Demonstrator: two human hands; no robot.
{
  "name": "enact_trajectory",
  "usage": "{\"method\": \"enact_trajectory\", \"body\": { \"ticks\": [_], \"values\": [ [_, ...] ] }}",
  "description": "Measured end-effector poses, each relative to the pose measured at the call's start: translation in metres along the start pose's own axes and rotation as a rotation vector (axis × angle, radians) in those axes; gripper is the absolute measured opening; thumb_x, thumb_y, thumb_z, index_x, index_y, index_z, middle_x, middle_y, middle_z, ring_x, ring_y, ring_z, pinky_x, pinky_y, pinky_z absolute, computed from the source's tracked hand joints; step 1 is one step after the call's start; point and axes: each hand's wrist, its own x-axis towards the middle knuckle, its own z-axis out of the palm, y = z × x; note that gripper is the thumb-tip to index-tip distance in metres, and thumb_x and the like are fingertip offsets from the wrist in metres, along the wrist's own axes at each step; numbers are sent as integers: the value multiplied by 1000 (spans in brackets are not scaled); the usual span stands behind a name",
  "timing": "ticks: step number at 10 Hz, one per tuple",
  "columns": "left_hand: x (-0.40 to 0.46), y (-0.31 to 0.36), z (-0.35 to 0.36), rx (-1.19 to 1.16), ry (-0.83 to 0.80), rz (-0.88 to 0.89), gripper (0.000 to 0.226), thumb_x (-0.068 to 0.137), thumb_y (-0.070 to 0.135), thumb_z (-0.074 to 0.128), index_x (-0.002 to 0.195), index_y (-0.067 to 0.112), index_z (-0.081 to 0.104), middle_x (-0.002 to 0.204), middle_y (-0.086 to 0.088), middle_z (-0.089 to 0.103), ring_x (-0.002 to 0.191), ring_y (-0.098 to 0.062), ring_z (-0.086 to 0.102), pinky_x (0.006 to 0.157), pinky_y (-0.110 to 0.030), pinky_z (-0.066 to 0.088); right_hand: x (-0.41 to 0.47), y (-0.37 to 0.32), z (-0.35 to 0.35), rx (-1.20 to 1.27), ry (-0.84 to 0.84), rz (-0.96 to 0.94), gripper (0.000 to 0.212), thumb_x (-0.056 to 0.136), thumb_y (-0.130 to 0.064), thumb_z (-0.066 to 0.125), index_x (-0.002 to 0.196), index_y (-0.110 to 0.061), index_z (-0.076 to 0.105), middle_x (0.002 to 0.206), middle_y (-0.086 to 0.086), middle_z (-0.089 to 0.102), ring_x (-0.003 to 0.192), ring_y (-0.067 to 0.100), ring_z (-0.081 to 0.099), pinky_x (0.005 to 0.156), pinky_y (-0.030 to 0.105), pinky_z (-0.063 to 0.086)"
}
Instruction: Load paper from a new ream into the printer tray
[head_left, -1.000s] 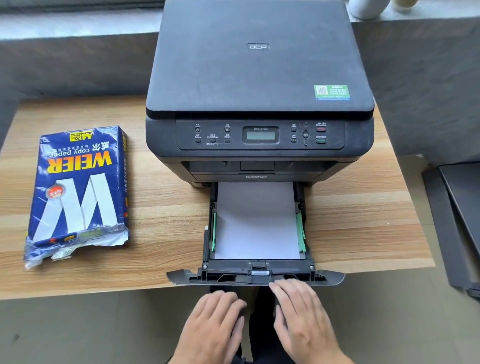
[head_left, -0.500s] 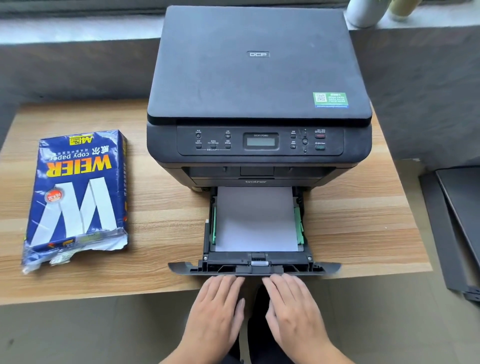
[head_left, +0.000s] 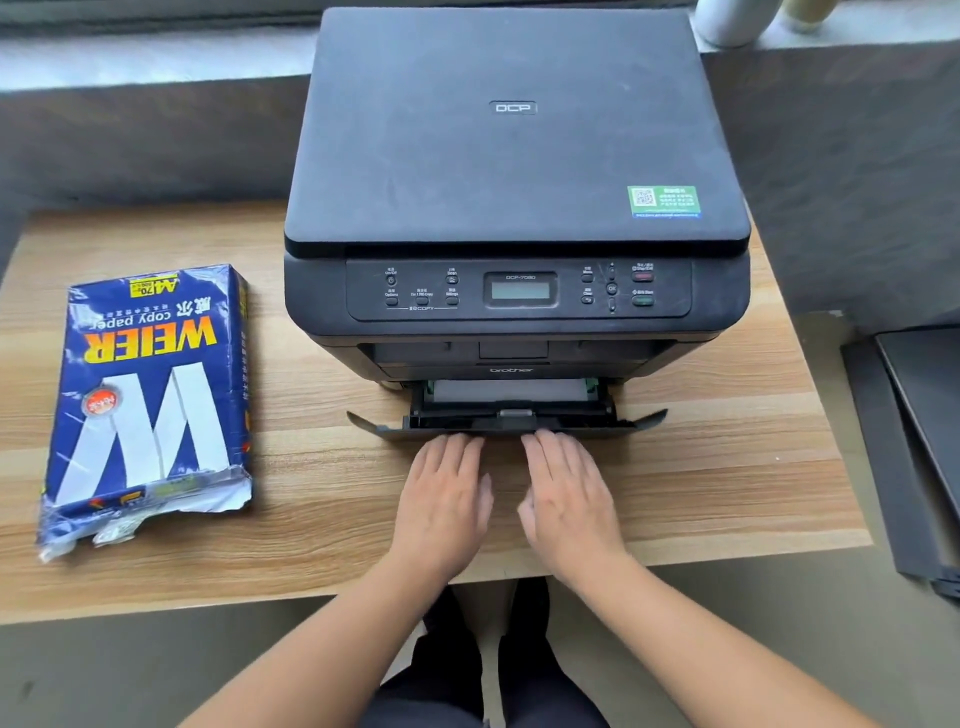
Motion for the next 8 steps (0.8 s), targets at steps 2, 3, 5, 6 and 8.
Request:
{"method": "enact_trajectory", "body": {
  "ticks": [2, 3, 5, 6, 8],
  "values": [
    [35, -10, 1, 21, -81, -50, 41, 81, 25, 48, 118, 6, 55, 108, -13, 61, 100, -33, 52, 91, -42, 44, 37, 3, -10, 0, 6, 37, 59, 70, -18, 60, 126, -1, 55, 114, 16, 61, 101, 35, 58, 100, 47, 48],
    [36, -7, 0, 20, -118, -48, 44, 78, 23, 49, 118, 7, 54, 108, -13, 61, 100, -33, 53, 91, -42, 45, 37, 2, -9, 22, -1, 52, 59, 71, -20, 59, 128, -2, 54, 114, 15, 59, 101, 34, 57, 99, 45, 48],
    [57, -10, -5, -58, -45, -107, 52, 74, 18, 52, 125, 4, 51, 117, -15, 60, 109, -36, 51, 99, -44, 43, 56, 9, -8, 6, -20, 52, 74, 71, -22, 68, 139, -2, 46, 134, 16, 55, 120, 36, 55, 108, 45, 44],
    [62, -12, -5, -72, -43, -125, 47, 75, 18, 54, 121, 7, 55, 113, -13, 61, 104, -34, 53, 91, -42, 46, 59, 10, -11, 33, -82, 62, 74, 74, -22, 66, 141, -3, 42, 137, 16, 52, 124, 36, 51, 112, 45, 40],
    [28, -16, -10, -59, -79, -33, 48, 80, 21, 57, 126, 7, 52, 131, -12, 56, 127, -34, 44, 108, -44, 37, 28, 27, -83, 760, -51, 181, 25, 91, -24, 66, 114, -16, 71, 118, 1, 73, 113, 17, 66, 101, 28, 47]
  ]
}}
